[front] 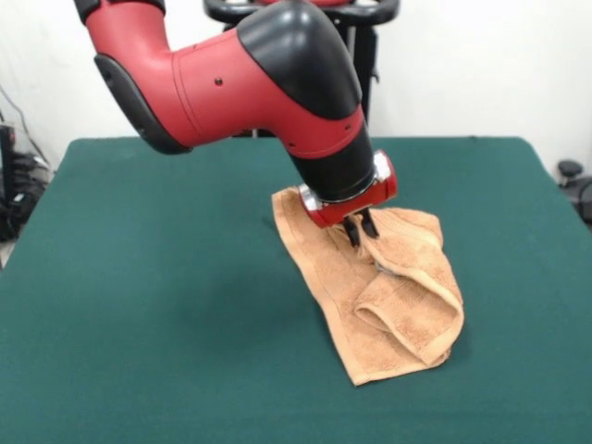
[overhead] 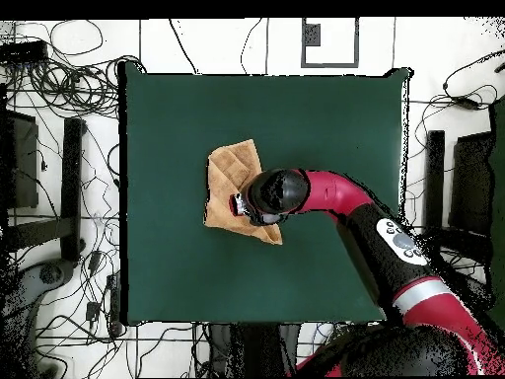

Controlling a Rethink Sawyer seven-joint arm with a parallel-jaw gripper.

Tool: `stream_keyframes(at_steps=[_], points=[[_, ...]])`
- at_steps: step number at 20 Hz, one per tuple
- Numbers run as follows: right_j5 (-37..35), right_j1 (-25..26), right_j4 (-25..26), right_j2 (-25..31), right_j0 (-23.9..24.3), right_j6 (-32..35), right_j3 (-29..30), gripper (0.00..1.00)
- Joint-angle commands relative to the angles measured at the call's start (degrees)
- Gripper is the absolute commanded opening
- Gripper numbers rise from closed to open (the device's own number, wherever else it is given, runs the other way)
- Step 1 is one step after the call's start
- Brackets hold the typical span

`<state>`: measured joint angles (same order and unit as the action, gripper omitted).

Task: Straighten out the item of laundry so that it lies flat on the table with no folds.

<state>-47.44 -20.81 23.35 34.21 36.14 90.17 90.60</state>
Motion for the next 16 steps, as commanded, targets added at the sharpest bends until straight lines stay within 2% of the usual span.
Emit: stream_keyframes(at_steps=[1, 16], points=[[1.84, 0.61, -2.80, -0.05, -3.70, 5.83, -0.37, 0.00], [0.70, -1.90, -4.55, -0.30, -4.73, 6.44, -0.77, 0.00]])
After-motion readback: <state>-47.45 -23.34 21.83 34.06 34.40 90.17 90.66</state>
